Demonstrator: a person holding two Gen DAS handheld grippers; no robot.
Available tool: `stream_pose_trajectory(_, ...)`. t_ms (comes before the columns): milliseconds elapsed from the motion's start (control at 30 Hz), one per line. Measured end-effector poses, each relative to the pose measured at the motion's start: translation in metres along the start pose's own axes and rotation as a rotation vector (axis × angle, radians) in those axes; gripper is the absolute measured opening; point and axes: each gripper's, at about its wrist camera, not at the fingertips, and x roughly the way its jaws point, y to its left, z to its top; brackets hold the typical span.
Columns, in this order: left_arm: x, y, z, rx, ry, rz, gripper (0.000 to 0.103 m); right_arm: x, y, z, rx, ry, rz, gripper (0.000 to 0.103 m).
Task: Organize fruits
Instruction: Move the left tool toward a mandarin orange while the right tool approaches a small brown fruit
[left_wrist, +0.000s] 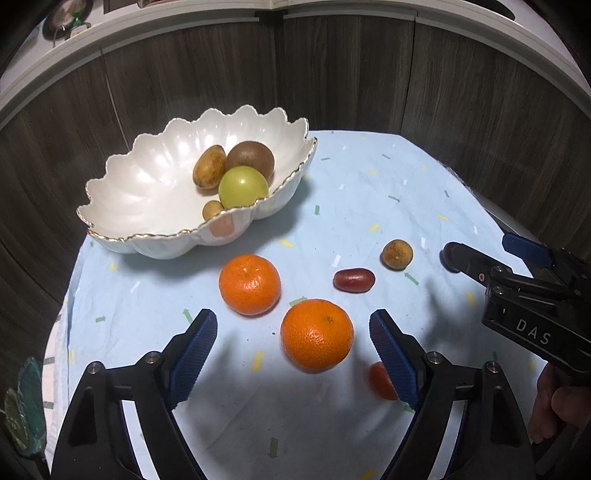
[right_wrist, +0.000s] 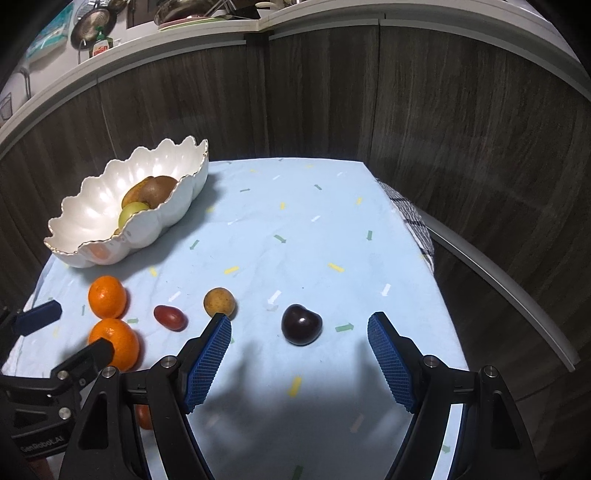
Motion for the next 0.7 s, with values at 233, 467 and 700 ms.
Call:
stream_pose_trajectory(233,0.009,-0.001,-0.004,-0.004,0.026,-0.014,0.078,0.005,0.018,0.009,-0.055,-0.024,0.05,0.073)
stream_pose_trajectory(467,0.017,0.0,-0.005,-0.02,0.046,-0.031,0.07,0.021,0.029,0.017,-0.082,-0.004,0.089,0.066)
stream_pose_trajectory(700,0.025,-0.002,-0.007,-0.027,0.07,-0.065,0.061,0.04,0.037,0.018,-0.092,0.041,0.117,0.06)
